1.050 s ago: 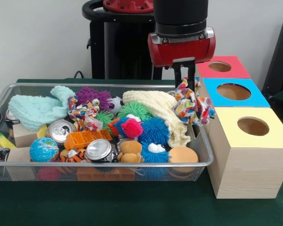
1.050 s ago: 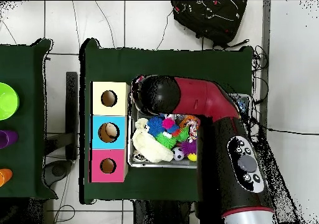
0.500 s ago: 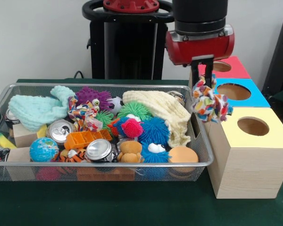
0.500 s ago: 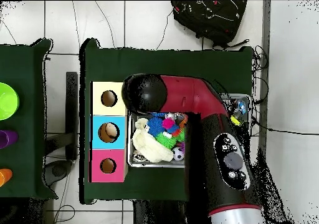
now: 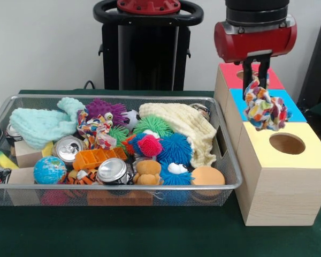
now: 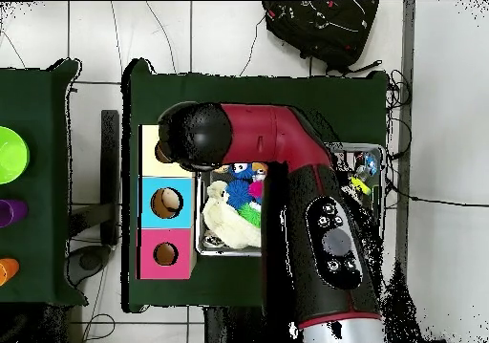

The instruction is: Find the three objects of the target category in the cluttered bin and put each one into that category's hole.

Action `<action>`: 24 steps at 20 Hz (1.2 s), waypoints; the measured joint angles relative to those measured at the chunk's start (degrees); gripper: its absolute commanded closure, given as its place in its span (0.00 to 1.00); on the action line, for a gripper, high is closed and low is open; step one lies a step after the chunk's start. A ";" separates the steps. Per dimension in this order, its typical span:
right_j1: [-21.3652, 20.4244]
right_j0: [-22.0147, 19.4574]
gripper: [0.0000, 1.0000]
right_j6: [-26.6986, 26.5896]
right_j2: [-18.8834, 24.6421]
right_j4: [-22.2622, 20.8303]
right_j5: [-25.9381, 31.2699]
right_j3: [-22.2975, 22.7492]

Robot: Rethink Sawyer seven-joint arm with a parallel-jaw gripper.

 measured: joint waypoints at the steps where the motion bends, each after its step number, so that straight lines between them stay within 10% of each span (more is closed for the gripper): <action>1: -0.06 0.15 1.00 0.00 0.00 0.00 0.06 -0.19; 24: -0.21 1.35 1.00 0.00 -0.60 0.05 0.06 -2.00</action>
